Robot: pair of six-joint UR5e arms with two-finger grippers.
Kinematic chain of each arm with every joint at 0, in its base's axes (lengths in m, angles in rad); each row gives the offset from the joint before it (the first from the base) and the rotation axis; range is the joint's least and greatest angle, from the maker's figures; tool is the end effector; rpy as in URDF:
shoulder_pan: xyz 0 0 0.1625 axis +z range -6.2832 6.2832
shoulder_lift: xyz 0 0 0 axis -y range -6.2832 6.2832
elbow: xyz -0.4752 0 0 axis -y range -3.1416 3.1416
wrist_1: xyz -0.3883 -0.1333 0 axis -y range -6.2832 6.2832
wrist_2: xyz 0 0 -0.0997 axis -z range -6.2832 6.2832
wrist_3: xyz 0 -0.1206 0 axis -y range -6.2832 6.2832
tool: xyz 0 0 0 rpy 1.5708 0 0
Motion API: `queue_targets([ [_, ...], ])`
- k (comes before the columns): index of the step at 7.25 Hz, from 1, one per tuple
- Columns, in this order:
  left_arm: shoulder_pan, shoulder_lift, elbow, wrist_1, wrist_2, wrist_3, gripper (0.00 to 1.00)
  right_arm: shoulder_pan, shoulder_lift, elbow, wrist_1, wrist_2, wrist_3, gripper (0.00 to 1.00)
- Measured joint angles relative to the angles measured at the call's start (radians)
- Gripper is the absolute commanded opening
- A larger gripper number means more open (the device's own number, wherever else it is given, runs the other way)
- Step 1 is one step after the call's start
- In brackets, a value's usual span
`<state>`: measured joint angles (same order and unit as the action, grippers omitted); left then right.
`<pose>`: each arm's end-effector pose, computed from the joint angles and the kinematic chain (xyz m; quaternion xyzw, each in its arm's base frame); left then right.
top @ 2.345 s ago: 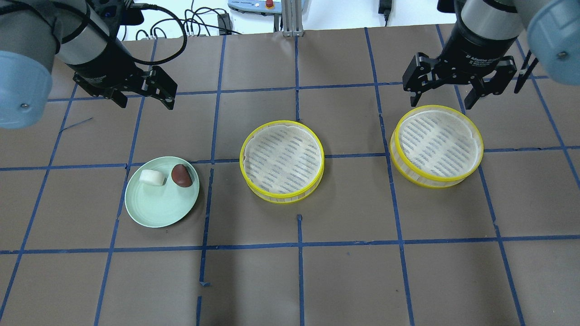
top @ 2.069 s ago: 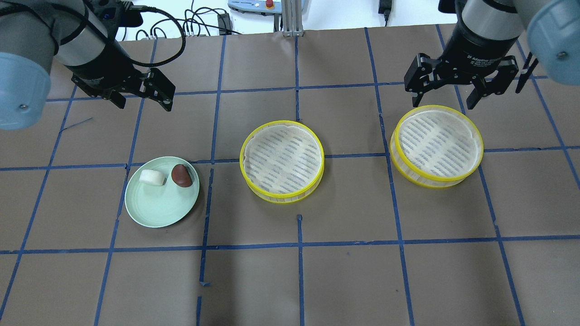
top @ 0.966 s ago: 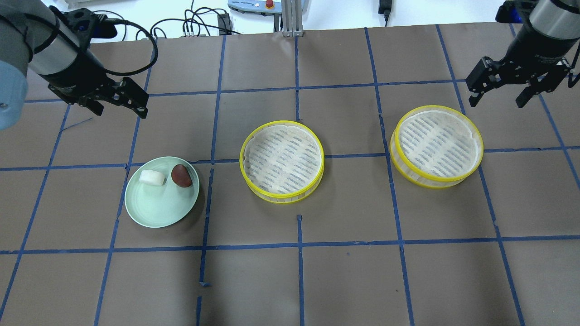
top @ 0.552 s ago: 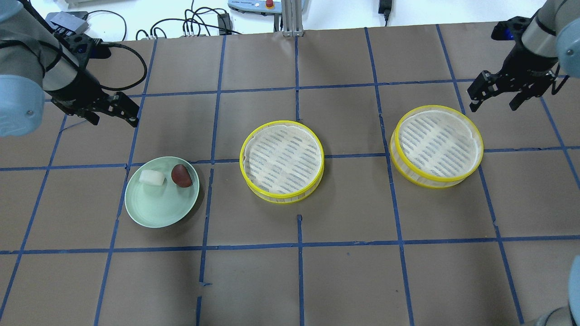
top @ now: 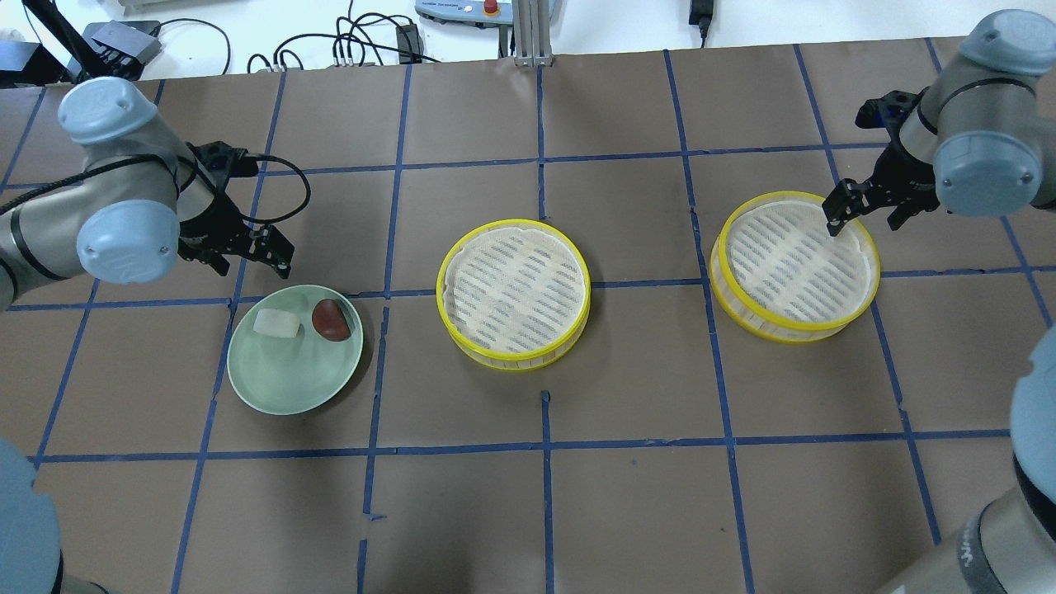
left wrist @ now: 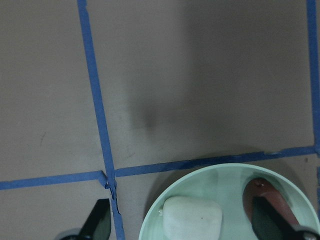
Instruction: Stack buns with steamer
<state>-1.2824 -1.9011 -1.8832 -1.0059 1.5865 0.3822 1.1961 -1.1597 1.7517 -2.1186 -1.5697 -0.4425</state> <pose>0.0319 -0.5694 0.2513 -0.0472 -0.9981 -0.0393 0.0054 -0.0978 -0.6132 0.2565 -0.0339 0.9992 0.0201 0.0093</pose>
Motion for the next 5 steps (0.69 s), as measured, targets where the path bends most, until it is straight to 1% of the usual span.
queue_targets([
  [1,0.0,-0.011,-0.022,0.007,0.008,-0.019,0.98,-0.017,0.004,0.011,-0.005,-0.001,-0.015,0.41],
  [2,0.0,-0.013,-0.033,0.007,0.023,-0.039,0.98,-0.03,0.008,0.019,-0.006,0.001,-0.028,0.22],
  [3,0.0,-0.013,-0.038,0.004,0.037,-0.049,0.97,-0.036,0.011,0.027,-0.007,0.004,-0.035,0.08],
  [5,0.0,-0.012,-0.051,-0.002,0.046,-0.096,0.96,-0.039,0.013,0.035,-0.008,0.006,-0.039,0.06],
])
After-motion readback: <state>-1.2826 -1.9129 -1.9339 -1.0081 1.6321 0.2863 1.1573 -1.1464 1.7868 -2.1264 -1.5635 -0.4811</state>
